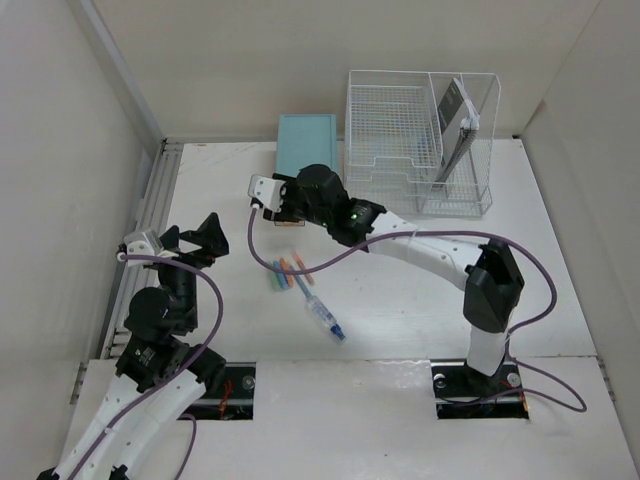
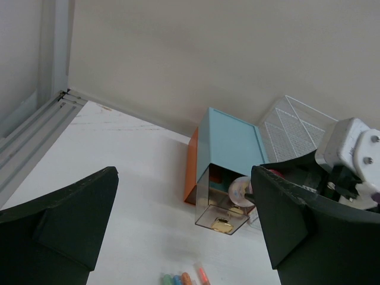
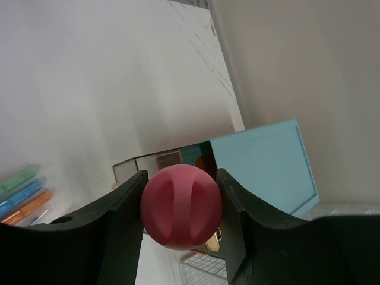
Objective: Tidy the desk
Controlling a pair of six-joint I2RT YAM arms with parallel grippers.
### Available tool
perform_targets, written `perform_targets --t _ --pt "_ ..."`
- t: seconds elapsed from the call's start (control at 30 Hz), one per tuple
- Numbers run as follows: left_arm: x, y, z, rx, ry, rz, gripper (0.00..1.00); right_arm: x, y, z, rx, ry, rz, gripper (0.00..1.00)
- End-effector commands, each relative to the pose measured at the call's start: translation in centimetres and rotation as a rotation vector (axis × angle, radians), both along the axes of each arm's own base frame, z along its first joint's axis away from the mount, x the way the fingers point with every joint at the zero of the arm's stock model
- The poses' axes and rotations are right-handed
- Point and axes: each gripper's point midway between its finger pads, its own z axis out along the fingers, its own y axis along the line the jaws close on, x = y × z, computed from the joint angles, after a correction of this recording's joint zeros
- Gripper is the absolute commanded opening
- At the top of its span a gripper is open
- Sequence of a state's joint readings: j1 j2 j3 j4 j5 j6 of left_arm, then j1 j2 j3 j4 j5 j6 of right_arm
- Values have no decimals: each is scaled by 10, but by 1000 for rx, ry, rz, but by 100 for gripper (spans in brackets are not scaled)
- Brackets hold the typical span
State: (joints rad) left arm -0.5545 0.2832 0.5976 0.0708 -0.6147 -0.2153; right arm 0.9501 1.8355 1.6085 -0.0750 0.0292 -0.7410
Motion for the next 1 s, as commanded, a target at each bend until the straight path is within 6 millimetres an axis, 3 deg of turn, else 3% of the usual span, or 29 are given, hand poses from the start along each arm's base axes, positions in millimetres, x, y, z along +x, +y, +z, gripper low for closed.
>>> perform_targets --t 0.0,0.13,0.2,0.23,0.3,0.6,0.7,0.87,0.97 --pt "0 1 7 -25 -29 9 93 33 -2 36 92 -81 -46 0" --pt "0 1 7 -25 -29 9 93 52 -5 38 108 -80 -35 0" --pt "0 1 7 -25 -29 9 93 58 -4 22 89 -61 -34 0" --pt "0 1 7 -25 -29 9 93 58 -2 28 98 -65 -24 0" --pt "0 1 7 -25 -29 9 93 59 2 16 85 -51 -13 0" --pt "0 1 7 -25 -29 9 93 68 4 7 70 -38 -23 1" --pt "0 1 7 -25 -29 9 93 69 5 2 62 -31 -23 5" --pt "0 1 7 -25 -29 9 93 73 5 -8 45 -23 -42 24" --pt "0 1 7 -25 -29 9 93 74 5 -4 51 -29 -42 35"
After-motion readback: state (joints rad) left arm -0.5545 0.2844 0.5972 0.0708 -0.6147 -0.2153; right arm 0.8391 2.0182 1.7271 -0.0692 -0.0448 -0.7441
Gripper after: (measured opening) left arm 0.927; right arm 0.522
